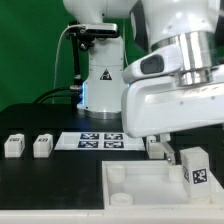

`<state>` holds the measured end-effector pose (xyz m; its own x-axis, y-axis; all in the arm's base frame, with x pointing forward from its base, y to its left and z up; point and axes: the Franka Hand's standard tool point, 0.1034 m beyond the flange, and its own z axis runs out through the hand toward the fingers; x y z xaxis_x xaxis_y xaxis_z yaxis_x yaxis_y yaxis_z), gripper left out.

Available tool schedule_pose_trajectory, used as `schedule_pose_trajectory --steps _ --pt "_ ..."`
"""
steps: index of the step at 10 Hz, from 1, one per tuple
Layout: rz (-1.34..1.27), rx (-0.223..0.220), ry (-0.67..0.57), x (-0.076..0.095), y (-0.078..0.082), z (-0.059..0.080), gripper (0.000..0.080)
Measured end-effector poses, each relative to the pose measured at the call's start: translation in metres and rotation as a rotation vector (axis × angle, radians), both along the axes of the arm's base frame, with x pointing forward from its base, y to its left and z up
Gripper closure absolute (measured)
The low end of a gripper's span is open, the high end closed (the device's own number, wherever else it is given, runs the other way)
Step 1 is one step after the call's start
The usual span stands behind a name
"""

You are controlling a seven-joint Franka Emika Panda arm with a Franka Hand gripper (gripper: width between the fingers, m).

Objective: Assemble one leg

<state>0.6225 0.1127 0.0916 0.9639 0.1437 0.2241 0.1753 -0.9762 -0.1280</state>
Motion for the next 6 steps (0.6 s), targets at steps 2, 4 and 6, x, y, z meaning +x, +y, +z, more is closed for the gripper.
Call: schedule_pose_trajectory --steps 2,4,6 --pt "0.021 0.007 0.191 -0.0049 0.0018 -0.0033 0.0151" --pt "0.053 0.018 0.385 -0.0121 0.0057 -0.0037 0.0151" --pt "0.053 0.024 0.39 -0.0061 0.0035 -0.0074 0.0151"
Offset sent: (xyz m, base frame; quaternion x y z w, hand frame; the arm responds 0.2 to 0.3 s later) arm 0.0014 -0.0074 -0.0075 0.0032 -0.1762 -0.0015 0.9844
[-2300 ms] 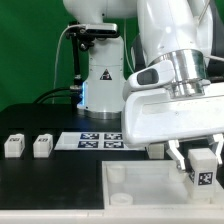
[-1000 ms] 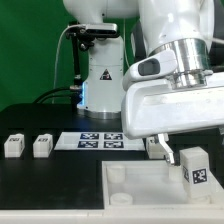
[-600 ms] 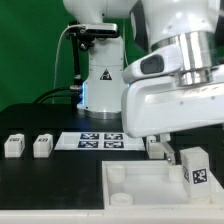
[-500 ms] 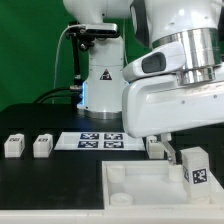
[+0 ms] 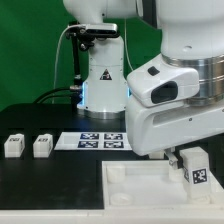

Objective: Assemble one leg

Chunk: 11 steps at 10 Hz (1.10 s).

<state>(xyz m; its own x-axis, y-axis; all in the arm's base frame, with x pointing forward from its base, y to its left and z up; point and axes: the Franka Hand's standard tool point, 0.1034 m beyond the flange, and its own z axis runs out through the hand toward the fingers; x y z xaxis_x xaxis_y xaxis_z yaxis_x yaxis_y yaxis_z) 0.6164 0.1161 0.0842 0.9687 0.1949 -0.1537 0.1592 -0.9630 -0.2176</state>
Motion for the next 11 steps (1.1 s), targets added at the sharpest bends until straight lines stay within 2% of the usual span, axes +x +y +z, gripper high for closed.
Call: schedule_pose_trajectory --steps 2,4,5,6,8,11 --pt "-0.005 -0.002 -0.017 -0.0014 -0.0011 -0.0026 0.0151" --pt "-0.005 -0.002 -0.016 -0.0016 -0.0011 -0.0032 0.0407" --pt "-0.014 -0.004 -0.015 -0.0015 -0.0012 -0.0032 0.0407" --pt "-0.05 -0.011 -0.008 -0.0014 -0.0018 -0.0034 0.0489" --pt "-0.138 -0.026 0.002 -0.0003 -0.0026 -0.0048 0.0489" --pt "-0.537 -0.072 0.031 0.0039 -0.0064 -0.0075 0.0503"
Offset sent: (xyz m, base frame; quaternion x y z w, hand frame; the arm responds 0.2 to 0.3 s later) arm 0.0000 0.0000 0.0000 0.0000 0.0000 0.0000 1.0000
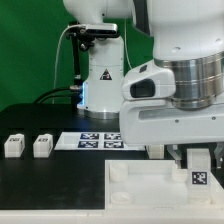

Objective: Assemble one leg

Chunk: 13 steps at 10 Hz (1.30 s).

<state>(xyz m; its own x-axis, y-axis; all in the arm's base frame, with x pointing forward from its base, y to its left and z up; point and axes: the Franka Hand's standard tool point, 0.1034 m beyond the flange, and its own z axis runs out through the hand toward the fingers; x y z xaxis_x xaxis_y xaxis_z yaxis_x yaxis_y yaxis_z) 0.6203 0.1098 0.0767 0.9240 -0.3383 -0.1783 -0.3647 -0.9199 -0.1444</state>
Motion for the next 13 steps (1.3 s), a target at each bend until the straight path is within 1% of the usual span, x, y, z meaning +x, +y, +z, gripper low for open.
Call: schedule_pose_trajectory --steps 1,2,3,5,7,8,10,11,12,13 --pt "-0.135 0.004 0.028 0.0 0.0 0.0 0.0503" --pt "-0.319 0.016 0.069 0.001 0.0 0.0 0.0505" --pt "-0.429 0.013 0.094 0.001 0.004 -0.001 0.0505" --pt "-0.616 -0.013 0.139 -0.001 0.013 -0.002 0.0505" --pt "-0.805 -0.026 0.176 0.001 0.016 -0.002 0.0505" --pt "-0.864 -0.03 0.19 0.002 0.015 -0.002 0.0505" --pt "-0.855 -0.023 0.188 0.002 0.013 -0.002 0.0505" --pt "-0.795 -0.017 0.175 0.002 0.013 -0.002 0.0415" --pt "-0.742 -0.012 0.162 0.001 0.01 -0.003 0.0237" --pt "-0.592 -0.017 0.12 0.001 0.008 -0.004 0.0237"
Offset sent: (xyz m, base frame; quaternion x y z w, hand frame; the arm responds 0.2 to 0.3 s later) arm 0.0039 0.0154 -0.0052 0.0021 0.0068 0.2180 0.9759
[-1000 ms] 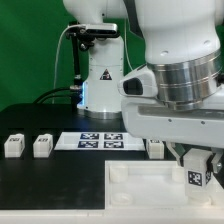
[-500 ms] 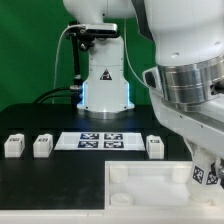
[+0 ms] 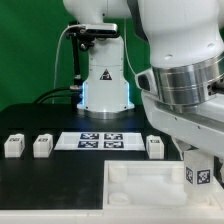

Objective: Assemble one leg

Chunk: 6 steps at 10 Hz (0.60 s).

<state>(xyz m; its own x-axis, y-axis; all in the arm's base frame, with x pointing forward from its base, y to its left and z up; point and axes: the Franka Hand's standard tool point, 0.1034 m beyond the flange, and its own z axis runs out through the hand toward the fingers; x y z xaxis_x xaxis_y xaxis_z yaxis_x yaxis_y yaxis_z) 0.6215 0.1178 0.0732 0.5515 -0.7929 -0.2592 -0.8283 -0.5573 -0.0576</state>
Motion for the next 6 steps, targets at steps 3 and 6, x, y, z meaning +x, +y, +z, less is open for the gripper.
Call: schedule_pose_trajectory --steps 3,6 --pt "0.36 0.006 -0.088 0.0003 -0.0003 -0.001 0.0154" --pt "0.733 0.008 -0.188 0.003 -0.0036 -0.0001 0.0151"
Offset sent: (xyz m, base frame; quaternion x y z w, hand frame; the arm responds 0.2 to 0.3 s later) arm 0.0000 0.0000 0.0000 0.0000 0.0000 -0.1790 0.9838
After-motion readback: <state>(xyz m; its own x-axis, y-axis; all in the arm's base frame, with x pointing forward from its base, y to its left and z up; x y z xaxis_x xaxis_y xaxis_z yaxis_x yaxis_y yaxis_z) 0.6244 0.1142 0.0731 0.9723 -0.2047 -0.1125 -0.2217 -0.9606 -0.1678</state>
